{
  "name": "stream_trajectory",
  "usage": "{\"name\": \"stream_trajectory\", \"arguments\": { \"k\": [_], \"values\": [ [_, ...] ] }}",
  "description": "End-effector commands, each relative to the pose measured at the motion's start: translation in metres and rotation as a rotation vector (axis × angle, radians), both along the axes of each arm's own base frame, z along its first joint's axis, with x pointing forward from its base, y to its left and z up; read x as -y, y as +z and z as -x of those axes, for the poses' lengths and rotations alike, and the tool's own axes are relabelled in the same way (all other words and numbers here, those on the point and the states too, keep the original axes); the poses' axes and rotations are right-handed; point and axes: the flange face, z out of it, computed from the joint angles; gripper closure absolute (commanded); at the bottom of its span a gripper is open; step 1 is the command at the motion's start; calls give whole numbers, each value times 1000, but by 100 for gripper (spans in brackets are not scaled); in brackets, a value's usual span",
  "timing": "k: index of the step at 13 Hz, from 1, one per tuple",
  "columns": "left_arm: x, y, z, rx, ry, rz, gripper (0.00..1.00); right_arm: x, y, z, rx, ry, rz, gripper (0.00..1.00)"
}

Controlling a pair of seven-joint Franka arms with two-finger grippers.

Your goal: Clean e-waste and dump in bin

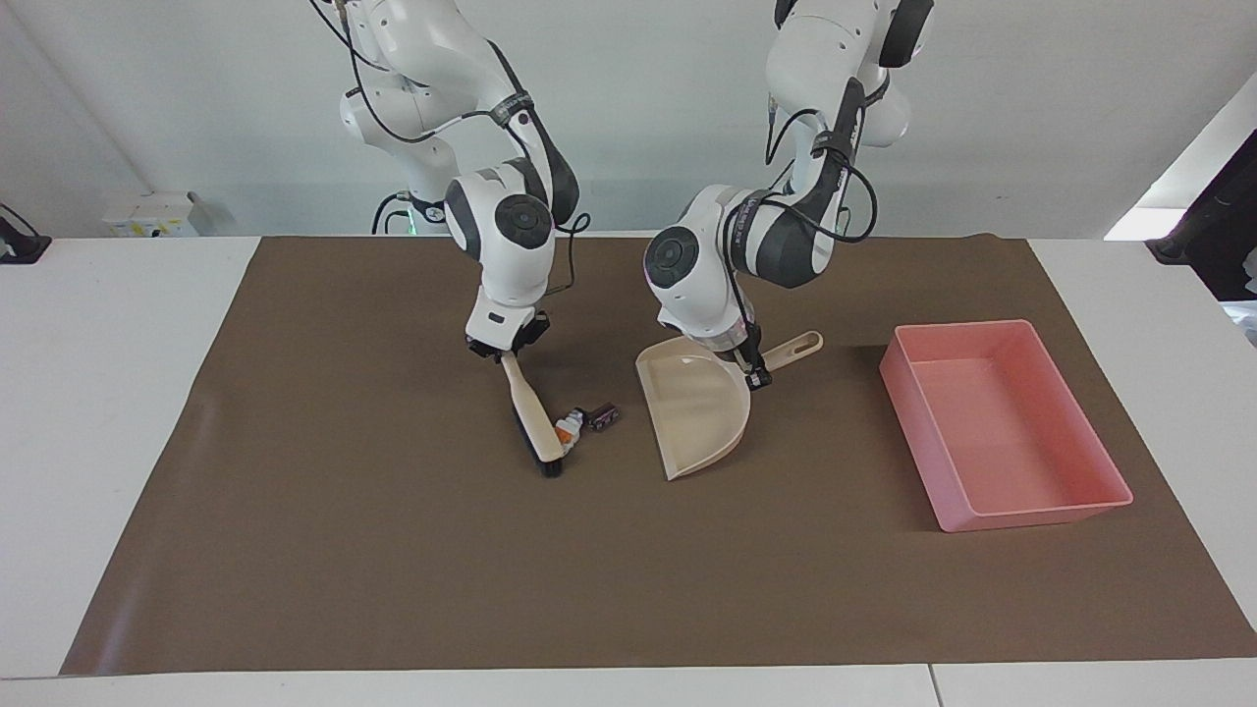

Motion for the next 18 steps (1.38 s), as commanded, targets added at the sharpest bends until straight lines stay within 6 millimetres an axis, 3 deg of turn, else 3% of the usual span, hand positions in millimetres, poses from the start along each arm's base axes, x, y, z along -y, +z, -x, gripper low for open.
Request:
{"name": "stream_trajectory", "arguments": {
  "k": [1, 6, 11, 14, 18],
  "values": [
    [8, -4, 1, -7, -17, -25, 100, -33, -3, 18, -69, -49, -83, 100],
    [14, -18, 12, -4, -51, -10, 100, -83, 2, 45, -196, -152, -335, 100],
    [9, -37, 18, -10, -138, 41, 100, -114, 16, 50, -218, -205, -483, 100],
    [-2, -43, 11, -17, -179, 79, 100, -112, 20, 50, -212, -198, -467, 100],
    [-4, -45, 8, -20, -173, 128, 100, -97, 49, 52, -112, -186, -321, 100]
  ]
}}
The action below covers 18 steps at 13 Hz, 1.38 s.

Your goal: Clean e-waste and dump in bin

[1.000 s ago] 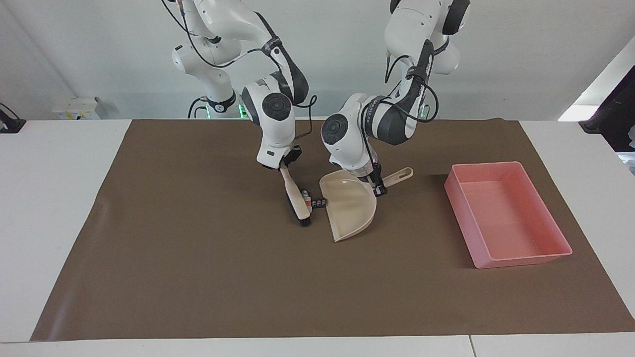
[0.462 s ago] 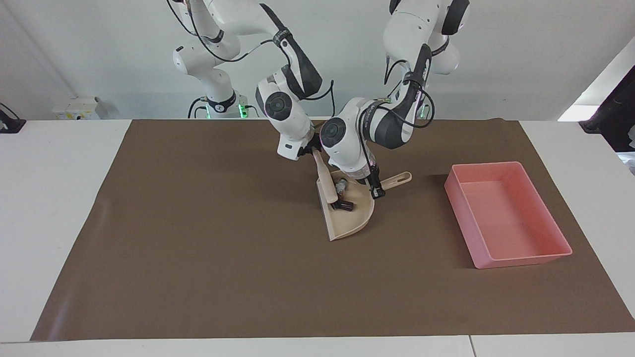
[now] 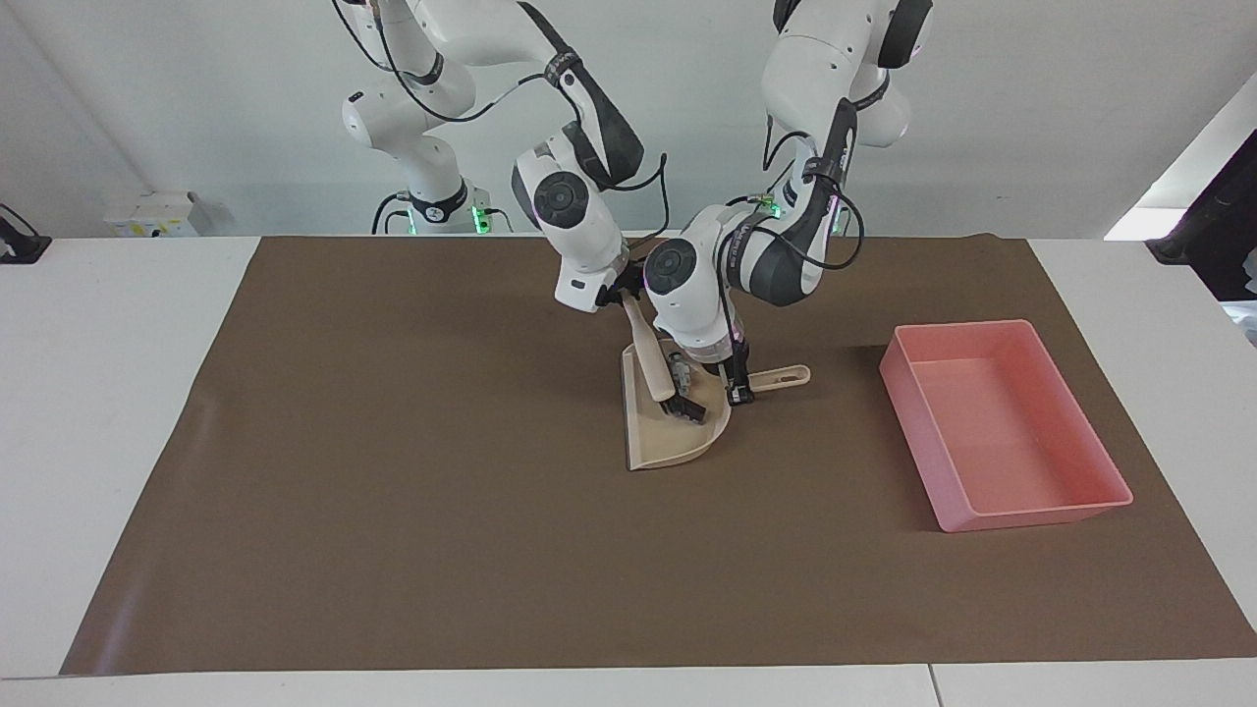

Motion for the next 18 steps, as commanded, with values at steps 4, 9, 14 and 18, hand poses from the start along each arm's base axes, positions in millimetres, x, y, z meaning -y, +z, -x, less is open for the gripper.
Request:
{"name": "stream_trajectory", "arguments": {
  "k": [4, 9, 14, 18],
  "values": [
    [-22, 21, -2, 7, -19, 97, 100, 30, 69, 11, -14, -64, 36, 100],
    [-88, 93, -26, 30, -26, 194, 100, 150, 100, -32, 6, -249, 146, 100],
    [-187, 147, -49, 54, 30, 245, 100, 296, 78, -60, 33, -195, 315, 100],
    [-302, 183, -62, 90, 130, 282, 100, 380, 48, -64, -16, -104, 370, 100]
  ]
}}
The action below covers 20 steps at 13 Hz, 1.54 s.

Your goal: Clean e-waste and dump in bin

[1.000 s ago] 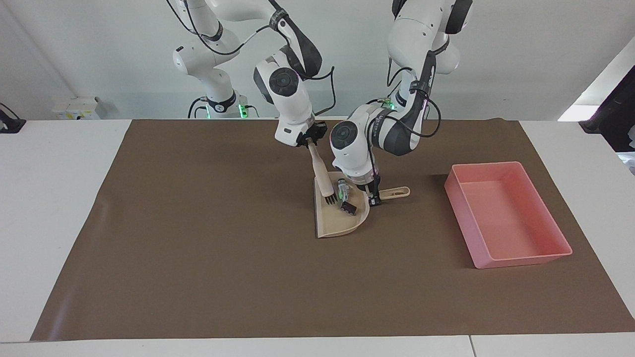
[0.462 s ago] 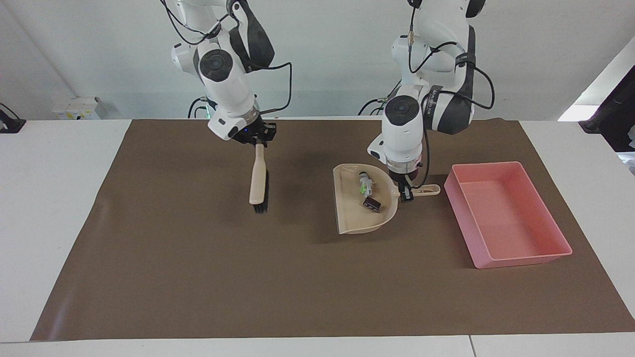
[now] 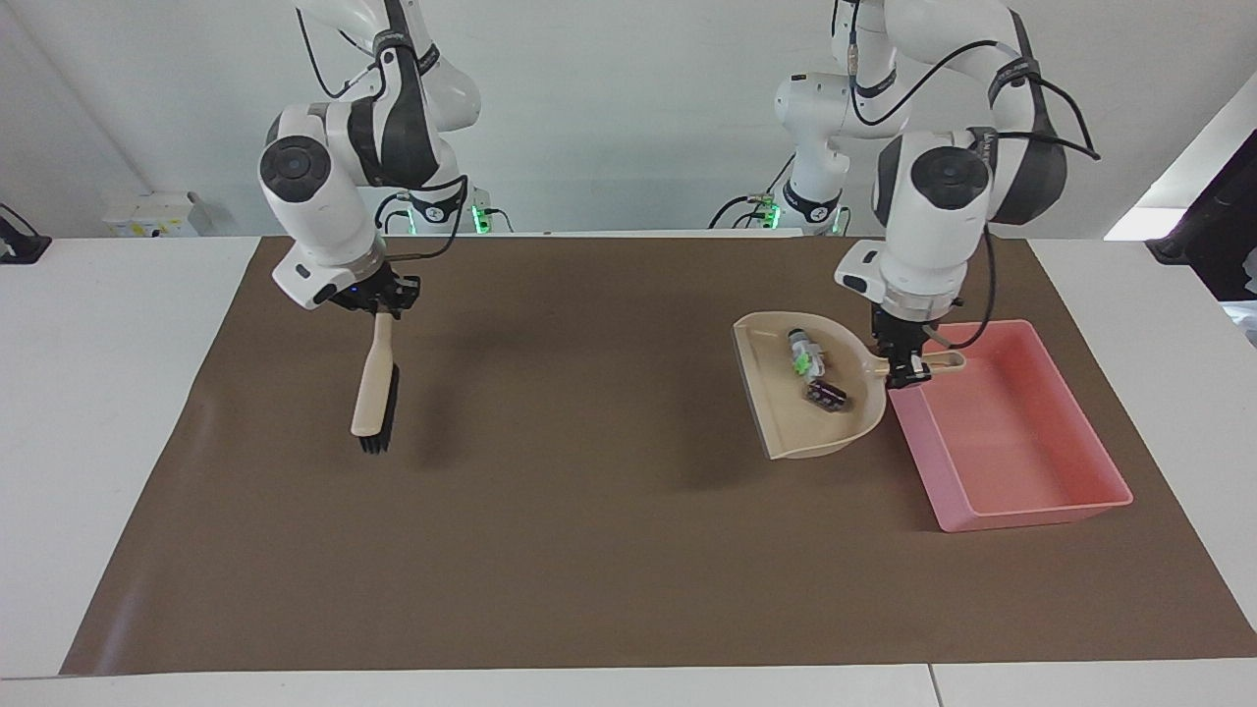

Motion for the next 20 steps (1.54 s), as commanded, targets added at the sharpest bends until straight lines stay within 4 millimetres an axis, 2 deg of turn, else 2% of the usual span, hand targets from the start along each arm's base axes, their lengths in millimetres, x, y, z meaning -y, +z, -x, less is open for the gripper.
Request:
{"name": "stream_trajectory", "arguments": {
  "k": [1, 4, 6, 7, 9, 12, 16, 17, 18, 19, 20],
  "values": [
    [-74, 26, 7, 8, 36, 27, 100, 39, -16, 3, -20, 16, 11, 100],
    [-161, 47, 2, 34, 56, 18, 100, 68, -46, 24, -41, -31, -1, 100],
    [-208, 50, 3, 53, 99, 4, 100, 74, -57, 37, -34, -21, -12, 100],
    [-222, 49, 3, 60, 108, -13, 100, 75, -64, 42, -39, -23, -15, 100],
    [-236, 52, 3, 62, 83, -124, 100, 87, -72, 50, -5, -51, -17, 100],
    [-236, 55, 3, 28, 39, -259, 100, 95, -77, 50, 2, -79, -24, 100],
    [-234, 31, -13, -1, -8, -459, 100, 94, -77, 50, 3, -83, -23, 100],
    [-233, 22, -17, -6, -24, -476, 100, 94, -77, 49, 6, -83, -23, 90],
    [-234, 17, -18, -10, -40, -502, 100, 94, -77, 49, 4, -76, -25, 1],
    [-231, 8, -18, -18, -52, -542, 100, 92, -75, 47, 2, -67, -25, 0],
    [-216, -6, -22, -28, -74, -591, 100, 89, -69, 39, 8, -63, -25, 0]
  ]
}}
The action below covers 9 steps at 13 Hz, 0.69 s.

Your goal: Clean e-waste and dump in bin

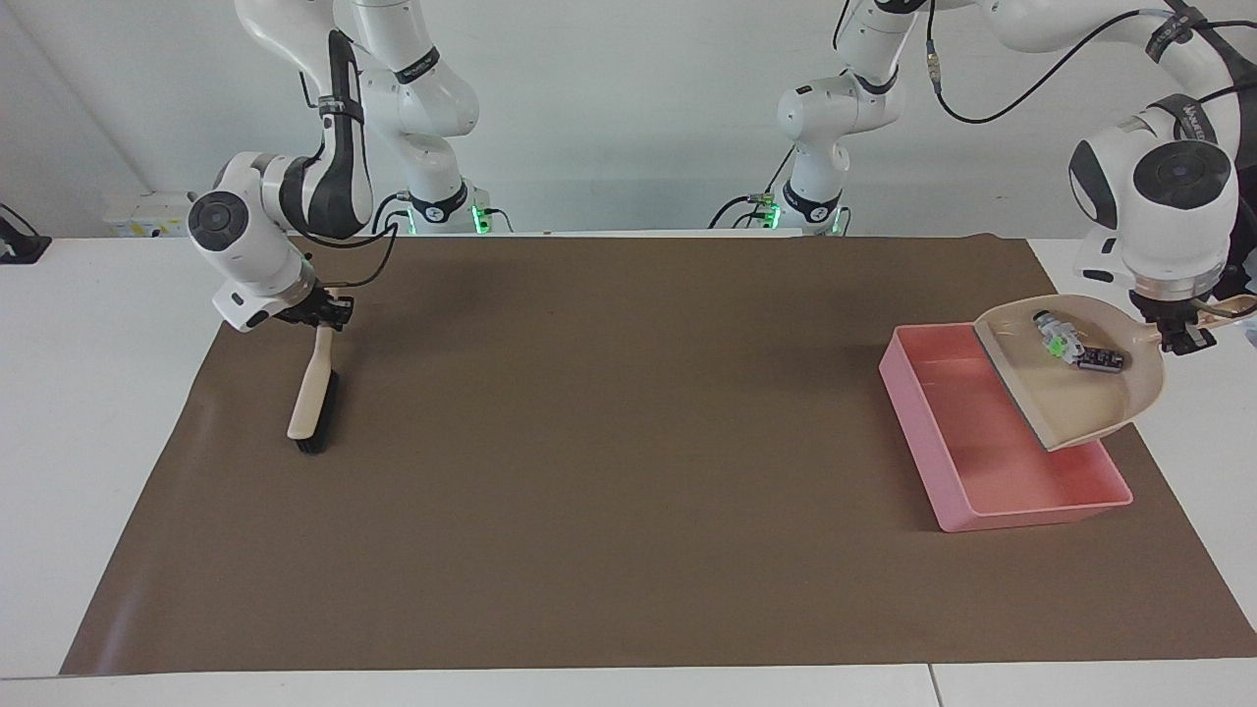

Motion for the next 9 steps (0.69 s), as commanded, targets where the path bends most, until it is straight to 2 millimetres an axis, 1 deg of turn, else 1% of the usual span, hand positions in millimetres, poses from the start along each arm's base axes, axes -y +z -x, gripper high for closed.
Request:
{"name": "stream_trajectory", "arguments": {
  "k": [1, 2, 3, 4, 5, 6, 7, 9],
  "values": [
    [21, -19, -3, -6, -39, -110, 100, -9, 20, -12, 27, 36, -1, 0],
    [27, -25, -2, -25, -52, -126, 100, -15, 39, -23, 42, 51, 3, 0],
    [42, -29, -1, -41, -93, -167, 100, -24, 62, -34, 66, 71, 10, 0],
    [49, -35, 3, -66, -130, -217, 100, -38, 90, -48, 109, 90, 7, 0],
    [58, -33, 5, -72, -156, -250, 100, -45, 118, -61, 154, 90, -1, 0],
    [63, -32, 6, -81, -153, -279, 100, -52, 142, -70, 202, 95, 4, 0],
    [67, -30, 7, -89, -154, -316, 100, -63, 168, -75, 253, 89, 13, 0],
    [77, -23, 7, -101, -147, -366, 100, -67, 212, -78, 287, -49, 38, 0]
  ]
}}
